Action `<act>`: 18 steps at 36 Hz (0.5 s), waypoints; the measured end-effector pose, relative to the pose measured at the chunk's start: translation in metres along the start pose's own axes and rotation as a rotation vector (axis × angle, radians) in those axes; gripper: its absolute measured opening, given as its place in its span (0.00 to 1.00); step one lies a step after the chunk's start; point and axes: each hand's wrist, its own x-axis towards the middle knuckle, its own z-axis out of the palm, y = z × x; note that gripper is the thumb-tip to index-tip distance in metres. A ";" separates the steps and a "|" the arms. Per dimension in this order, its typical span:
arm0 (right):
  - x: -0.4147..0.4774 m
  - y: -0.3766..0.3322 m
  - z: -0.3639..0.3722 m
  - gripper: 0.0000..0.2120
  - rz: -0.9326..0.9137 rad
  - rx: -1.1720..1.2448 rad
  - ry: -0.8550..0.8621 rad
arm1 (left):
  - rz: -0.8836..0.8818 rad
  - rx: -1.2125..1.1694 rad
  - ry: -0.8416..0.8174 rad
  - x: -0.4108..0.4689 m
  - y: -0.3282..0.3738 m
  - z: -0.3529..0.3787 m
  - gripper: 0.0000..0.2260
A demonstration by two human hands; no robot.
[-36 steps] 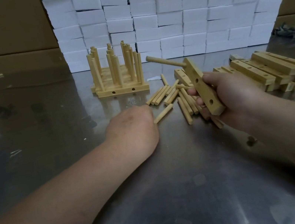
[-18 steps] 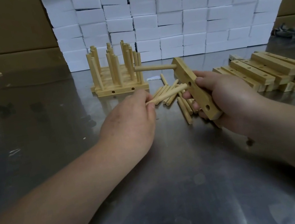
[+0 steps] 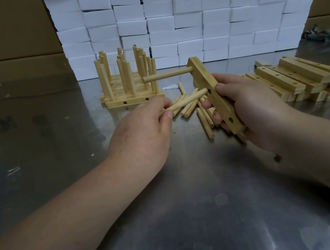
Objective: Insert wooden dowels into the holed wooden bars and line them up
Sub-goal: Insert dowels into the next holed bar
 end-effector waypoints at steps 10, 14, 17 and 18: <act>-0.001 0.001 0.002 0.14 -0.049 -0.082 0.058 | 0.028 -0.038 -0.017 -0.001 0.001 -0.001 0.08; -0.003 0.001 0.001 0.15 -0.060 -0.086 0.066 | 0.037 -0.047 -0.043 -0.001 0.002 -0.002 0.07; -0.005 0.000 0.000 0.15 -0.071 -0.095 0.057 | 0.044 -0.056 -0.035 -0.001 0.002 -0.002 0.08; -0.005 0.000 0.000 0.15 -0.076 -0.101 0.054 | 0.042 -0.063 -0.030 -0.001 0.001 -0.002 0.08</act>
